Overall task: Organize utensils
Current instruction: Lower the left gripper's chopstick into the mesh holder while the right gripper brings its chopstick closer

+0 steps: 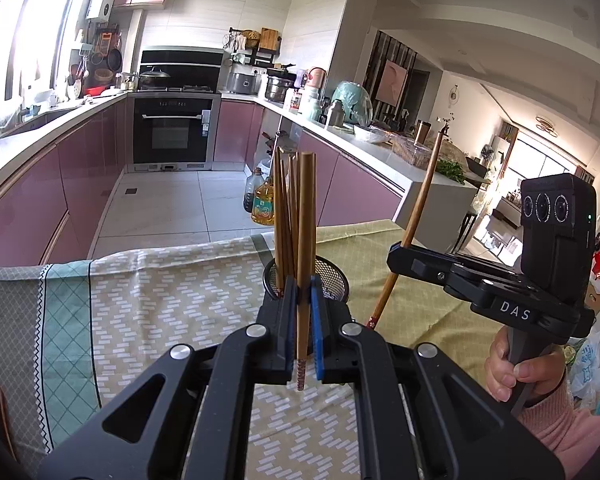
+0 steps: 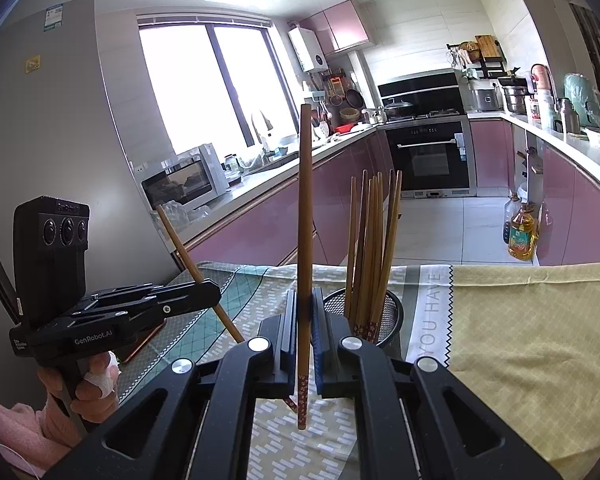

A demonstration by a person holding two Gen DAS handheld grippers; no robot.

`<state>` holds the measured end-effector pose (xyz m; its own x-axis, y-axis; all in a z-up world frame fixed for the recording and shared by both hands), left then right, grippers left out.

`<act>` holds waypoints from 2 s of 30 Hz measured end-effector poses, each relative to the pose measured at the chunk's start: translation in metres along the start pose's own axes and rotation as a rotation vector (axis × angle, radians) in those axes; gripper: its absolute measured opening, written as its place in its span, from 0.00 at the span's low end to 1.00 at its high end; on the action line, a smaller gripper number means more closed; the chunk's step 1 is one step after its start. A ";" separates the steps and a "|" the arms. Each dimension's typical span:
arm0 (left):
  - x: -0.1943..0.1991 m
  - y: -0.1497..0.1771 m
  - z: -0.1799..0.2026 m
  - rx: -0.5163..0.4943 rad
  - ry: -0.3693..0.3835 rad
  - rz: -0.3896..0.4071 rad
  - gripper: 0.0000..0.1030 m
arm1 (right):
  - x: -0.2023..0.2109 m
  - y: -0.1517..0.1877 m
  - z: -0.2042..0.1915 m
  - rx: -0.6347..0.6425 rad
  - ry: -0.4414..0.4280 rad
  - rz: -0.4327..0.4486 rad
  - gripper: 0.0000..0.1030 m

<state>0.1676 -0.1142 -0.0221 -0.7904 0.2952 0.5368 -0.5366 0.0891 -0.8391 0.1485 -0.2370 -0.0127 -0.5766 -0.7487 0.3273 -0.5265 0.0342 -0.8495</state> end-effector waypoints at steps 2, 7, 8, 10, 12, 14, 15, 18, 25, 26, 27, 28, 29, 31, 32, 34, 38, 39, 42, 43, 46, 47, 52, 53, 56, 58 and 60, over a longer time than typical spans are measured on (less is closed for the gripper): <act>0.001 -0.002 0.000 0.000 0.003 0.005 0.07 | 0.000 -0.002 0.000 0.002 0.002 0.003 0.06; 0.005 -0.009 0.000 0.003 0.009 0.022 0.07 | 0.001 -0.005 0.001 0.005 0.002 0.010 0.06; 0.006 -0.010 0.000 0.003 0.011 0.025 0.07 | 0.001 -0.005 0.001 0.006 0.001 0.011 0.06; 0.009 -0.013 0.000 0.003 0.013 0.033 0.07 | 0.000 -0.007 0.000 0.006 0.001 0.013 0.06; 0.012 -0.016 0.001 0.002 0.015 0.041 0.07 | 0.000 -0.008 0.000 0.007 -0.001 0.015 0.06; 0.013 -0.019 0.002 0.002 0.016 0.049 0.07 | 0.001 -0.010 0.000 0.010 -0.002 0.018 0.06; 0.015 -0.021 0.002 0.002 0.016 0.055 0.07 | 0.002 -0.009 -0.001 0.012 -0.003 0.020 0.06; 0.019 -0.025 0.002 0.003 0.019 0.067 0.07 | 0.003 -0.010 -0.003 0.017 -0.004 0.023 0.06; 0.026 -0.032 0.004 -0.002 0.018 0.091 0.07 | 0.005 -0.016 -0.004 0.027 -0.005 0.031 0.06; 0.026 -0.033 0.004 -0.002 0.019 0.093 0.07 | 0.005 -0.017 -0.004 0.028 -0.005 0.032 0.06; 0.027 -0.034 0.005 -0.002 0.018 0.095 0.07 | 0.005 -0.017 -0.004 0.028 -0.006 0.033 0.06; 0.027 -0.035 0.005 -0.003 0.018 0.097 0.07 | 0.005 -0.017 -0.004 0.029 -0.006 0.033 0.06; 0.028 -0.035 0.006 -0.004 0.019 0.099 0.07 | 0.005 -0.017 -0.004 0.031 -0.007 0.033 0.06; 0.028 -0.037 0.008 -0.007 0.018 0.104 0.07 | 0.005 -0.018 -0.004 0.034 -0.008 0.032 0.06; 0.029 -0.038 0.009 -0.008 0.018 0.106 0.07 | 0.005 -0.019 -0.004 0.034 -0.008 0.032 0.06; 0.030 -0.040 0.010 -0.012 0.017 0.111 0.07 | 0.004 -0.020 -0.005 0.035 -0.011 0.032 0.06; 0.029 -0.043 0.012 -0.023 0.013 0.120 0.07 | 0.004 -0.025 -0.008 0.045 -0.012 0.035 0.06; 0.029 -0.044 0.012 -0.024 0.014 0.122 0.07 | 0.004 -0.027 -0.009 0.048 -0.011 0.036 0.06; 0.030 -0.047 0.013 -0.028 0.013 0.125 0.07 | 0.005 -0.030 -0.009 0.055 -0.009 0.040 0.06; 0.029 -0.049 0.016 -0.030 0.013 0.126 0.07 | 0.005 -0.032 -0.009 0.056 -0.007 0.041 0.06; 0.027 -0.051 0.018 -0.035 0.011 0.128 0.07 | 0.004 -0.036 -0.007 0.055 -0.008 0.045 0.06; 0.026 -0.051 0.018 -0.035 0.011 0.128 0.07 | 0.004 -0.037 -0.006 0.055 -0.009 0.047 0.06; 0.026 -0.052 0.018 -0.032 0.014 0.129 0.07 | 0.005 -0.044 -0.004 0.056 -0.011 0.056 0.06; 0.026 -0.053 0.019 -0.032 0.014 0.131 0.07 | 0.005 -0.044 -0.004 0.057 -0.010 0.057 0.06; 0.027 -0.056 0.021 -0.031 0.015 0.138 0.07 | 0.004 -0.047 -0.001 0.054 -0.012 0.059 0.06; 0.028 -0.058 0.021 -0.031 0.016 0.145 0.07 | 0.004 -0.048 -0.001 0.055 -0.011 0.061 0.06; 0.029 -0.061 0.023 -0.033 0.013 0.152 0.07 | 0.003 -0.048 0.000 0.053 -0.009 0.063 0.06</act>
<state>0.1707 -0.1327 0.0462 -0.8577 0.3204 0.4021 -0.4005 0.0739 -0.9133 0.1722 -0.2413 0.0293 -0.6014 -0.7523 0.2692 -0.4555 0.0459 -0.8891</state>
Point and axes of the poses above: each gripper's, at about its wrist camera, not at the fingertips, and x roughly against the way its jaws point, z to its right, y to its underside, the point moved 8 cm from there along -x, roughly the way its jaws point, and after that the axes turned 14 degrees about -y, right-handed, at the moved point
